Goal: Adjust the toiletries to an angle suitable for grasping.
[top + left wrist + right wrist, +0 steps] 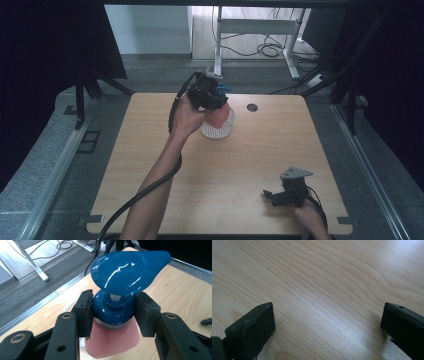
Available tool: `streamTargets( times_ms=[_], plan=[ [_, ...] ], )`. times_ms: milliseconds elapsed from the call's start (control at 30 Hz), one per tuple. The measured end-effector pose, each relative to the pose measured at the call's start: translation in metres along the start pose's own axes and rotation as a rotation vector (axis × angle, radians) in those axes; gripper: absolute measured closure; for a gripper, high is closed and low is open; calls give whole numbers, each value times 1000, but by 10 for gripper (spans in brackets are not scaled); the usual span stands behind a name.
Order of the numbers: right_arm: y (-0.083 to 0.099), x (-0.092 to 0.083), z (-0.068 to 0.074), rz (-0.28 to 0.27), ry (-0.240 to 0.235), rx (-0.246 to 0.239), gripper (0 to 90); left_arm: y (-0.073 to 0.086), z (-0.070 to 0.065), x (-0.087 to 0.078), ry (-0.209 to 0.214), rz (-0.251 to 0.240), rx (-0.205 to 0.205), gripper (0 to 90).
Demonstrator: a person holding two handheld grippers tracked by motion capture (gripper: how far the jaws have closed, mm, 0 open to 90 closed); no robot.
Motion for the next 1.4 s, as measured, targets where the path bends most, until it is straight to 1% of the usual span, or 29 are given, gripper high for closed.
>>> streamTargets(
  times_ms=[33,100,167,267,300,433,467,667,767,933,1067,1200,1233,1400],
  plan=[
    [0,0,0,0,0,0,0,-1,2,1,-2,6,1,529],
    [0,0,0,-1,-1,0,0,-2,4,5,-7,-4,-12,529],
    [0,0,0,-1,-2,1,0,-4,8,7,-14,1,-13,529],
    [0,0,0,0,-2,3,0,-6,12,12,-22,-7,-22,529],
    [0,0,0,0,-2,3,0,-6,14,13,-24,0,-18,529],
    [0,0,0,-1,-3,0,0,-9,18,20,-39,-10,-29,529],
    [0,0,1,-1,-2,2,0,-9,19,20,-42,-2,-27,529],
    [0,0,0,-2,-5,-5,0,-9,24,29,-55,-1,-36,529],
    [0,0,1,-2,-5,-5,0,-8,26,34,-63,2,-38,529],
    [0,0,0,-2,-5,-5,0,-4,31,41,-71,-5,-58,529],
    [0,0,0,-2,-5,-6,0,-1,33,45,-77,2,-61,529],
    [0,0,1,-3,-5,-6,0,4,35,52,-81,-2,-70,529],
    [0,0,1,-3,-5,-5,0,5,35,52,-83,3,-66,529],
    [0,0,1,-4,-7,-8,0,14,39,60,-89,5,-82,528]
  ],
)
Point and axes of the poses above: each handheld gripper's, and its own axes: x roughly forward along the jaws, y roughly out of its underside, z roughly to its left, the point moved 3 cm from there along x, roughly forward along the jaws, and after that the axes turned 15 degrees about y, right-handed, at the moved point
